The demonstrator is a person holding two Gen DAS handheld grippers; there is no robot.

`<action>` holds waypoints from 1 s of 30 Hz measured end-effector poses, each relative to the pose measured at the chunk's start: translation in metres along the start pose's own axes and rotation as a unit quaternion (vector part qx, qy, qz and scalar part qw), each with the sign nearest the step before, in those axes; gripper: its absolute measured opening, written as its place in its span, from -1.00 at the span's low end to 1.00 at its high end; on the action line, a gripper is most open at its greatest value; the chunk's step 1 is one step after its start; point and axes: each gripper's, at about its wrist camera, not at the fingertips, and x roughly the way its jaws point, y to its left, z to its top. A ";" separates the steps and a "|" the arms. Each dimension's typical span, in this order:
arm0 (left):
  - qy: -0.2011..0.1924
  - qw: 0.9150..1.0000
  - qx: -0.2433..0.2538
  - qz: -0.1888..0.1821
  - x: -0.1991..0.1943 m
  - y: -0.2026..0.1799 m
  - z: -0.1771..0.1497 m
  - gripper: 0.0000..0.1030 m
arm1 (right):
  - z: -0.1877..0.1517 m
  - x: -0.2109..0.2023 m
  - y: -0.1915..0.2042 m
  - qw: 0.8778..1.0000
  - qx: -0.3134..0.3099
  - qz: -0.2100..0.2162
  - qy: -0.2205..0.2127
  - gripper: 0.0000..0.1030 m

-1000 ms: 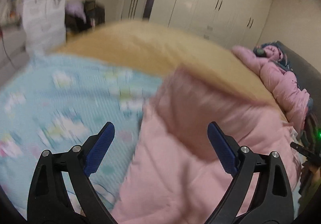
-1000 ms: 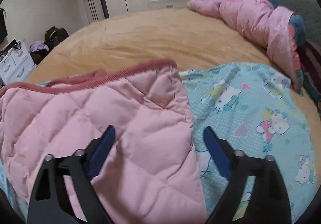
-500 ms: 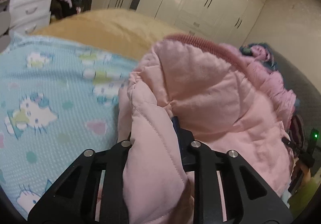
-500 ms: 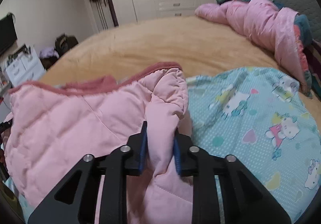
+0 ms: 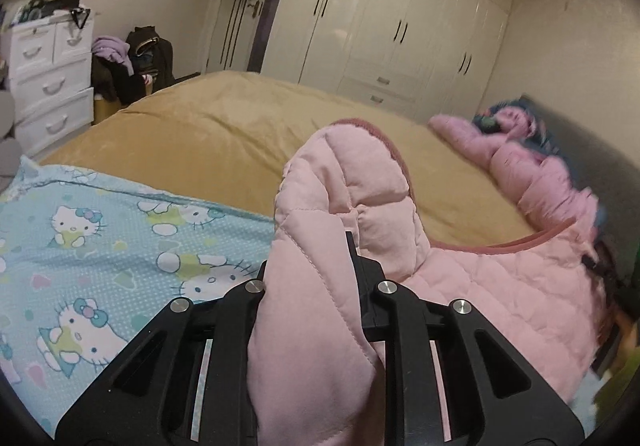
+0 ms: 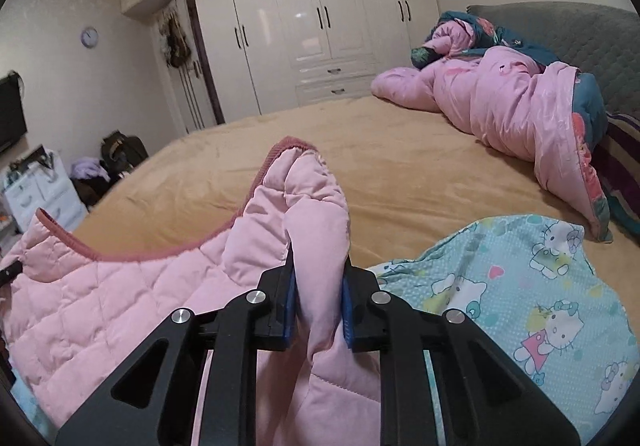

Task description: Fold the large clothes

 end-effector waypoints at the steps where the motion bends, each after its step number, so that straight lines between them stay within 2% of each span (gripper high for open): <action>1: 0.006 1.000 0.002 0.011 0.007 0.002 -0.004 -0.76 | -0.002 0.005 -0.001 1.000 0.000 -0.005 0.004 -0.68; 8: 0.051 0.998 0.012 0.040 0.036 0.018 -0.024 -0.75 | -0.024 0.025 -0.006 0.999 0.013 -0.016 0.032 -0.68; 20: 0.074 0.996 0.017 0.056 0.046 0.020 -0.038 -0.75 | -0.045 0.042 -0.013 0.997 0.027 -0.021 0.070 -0.67; 27: 0.091 0.994 0.011 0.061 0.056 0.026 -0.049 -0.71 | -0.060 0.057 -0.019 0.993 0.040 -0.025 0.106 -0.61; 30: 0.101 0.993 0.006 0.062 0.061 0.030 -0.055 -0.67 | -0.067 0.067 -0.019 0.990 0.038 -0.032 0.135 -0.53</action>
